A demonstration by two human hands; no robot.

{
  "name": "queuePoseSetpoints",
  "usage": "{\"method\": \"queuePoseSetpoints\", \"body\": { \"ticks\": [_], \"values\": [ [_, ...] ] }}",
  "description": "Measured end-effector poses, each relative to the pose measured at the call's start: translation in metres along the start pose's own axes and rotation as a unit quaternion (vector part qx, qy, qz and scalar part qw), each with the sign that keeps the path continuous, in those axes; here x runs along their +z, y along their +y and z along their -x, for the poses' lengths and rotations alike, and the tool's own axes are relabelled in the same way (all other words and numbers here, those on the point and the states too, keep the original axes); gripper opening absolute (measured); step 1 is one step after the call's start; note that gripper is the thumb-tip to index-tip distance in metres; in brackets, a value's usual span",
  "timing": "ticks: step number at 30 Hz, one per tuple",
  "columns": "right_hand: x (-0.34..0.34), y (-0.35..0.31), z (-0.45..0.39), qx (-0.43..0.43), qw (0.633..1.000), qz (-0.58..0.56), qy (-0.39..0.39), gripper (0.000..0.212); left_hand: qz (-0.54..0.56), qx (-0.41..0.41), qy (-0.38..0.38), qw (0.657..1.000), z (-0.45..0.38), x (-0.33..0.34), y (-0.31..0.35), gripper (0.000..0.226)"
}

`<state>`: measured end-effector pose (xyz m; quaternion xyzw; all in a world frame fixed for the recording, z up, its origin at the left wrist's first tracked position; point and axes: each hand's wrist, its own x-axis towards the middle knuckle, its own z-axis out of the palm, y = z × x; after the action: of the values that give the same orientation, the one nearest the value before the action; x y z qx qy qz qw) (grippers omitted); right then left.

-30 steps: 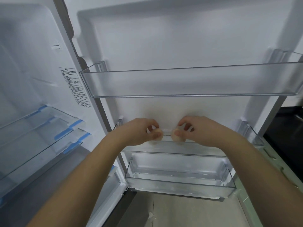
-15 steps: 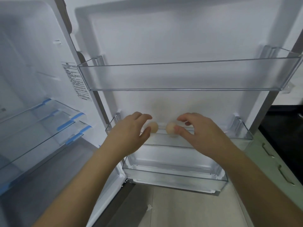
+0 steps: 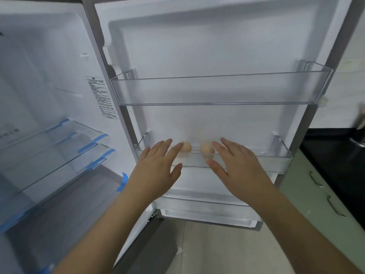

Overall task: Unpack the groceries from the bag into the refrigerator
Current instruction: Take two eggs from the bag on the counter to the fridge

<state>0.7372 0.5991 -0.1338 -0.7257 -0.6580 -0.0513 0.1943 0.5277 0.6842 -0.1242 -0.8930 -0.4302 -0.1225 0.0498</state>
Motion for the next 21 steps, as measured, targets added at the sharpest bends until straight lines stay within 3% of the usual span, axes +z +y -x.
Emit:
{"method": "queuePoseSetpoints", "body": {
  "ticks": [8, 13, 21],
  "values": [
    [-0.006, -0.052, 0.045, 0.03, 0.998, 0.057, -0.004, 0.084, -0.033, 0.002, -0.042, 0.999, 0.053, -0.017, -0.007, 0.069],
    [0.008, -0.097, 0.081, 0.044, 0.993, 0.107, -0.01, 0.073, -0.035, 0.006, -0.083, 0.996, 0.106, -0.022, -0.021, 0.075],
    [0.01, -0.124, 0.14, 0.057, 0.986, 0.154, 0.001, 0.064, -0.043, 0.029, -0.025, 0.998, 0.151, -0.021, -0.028, 0.075]
  ]
}}
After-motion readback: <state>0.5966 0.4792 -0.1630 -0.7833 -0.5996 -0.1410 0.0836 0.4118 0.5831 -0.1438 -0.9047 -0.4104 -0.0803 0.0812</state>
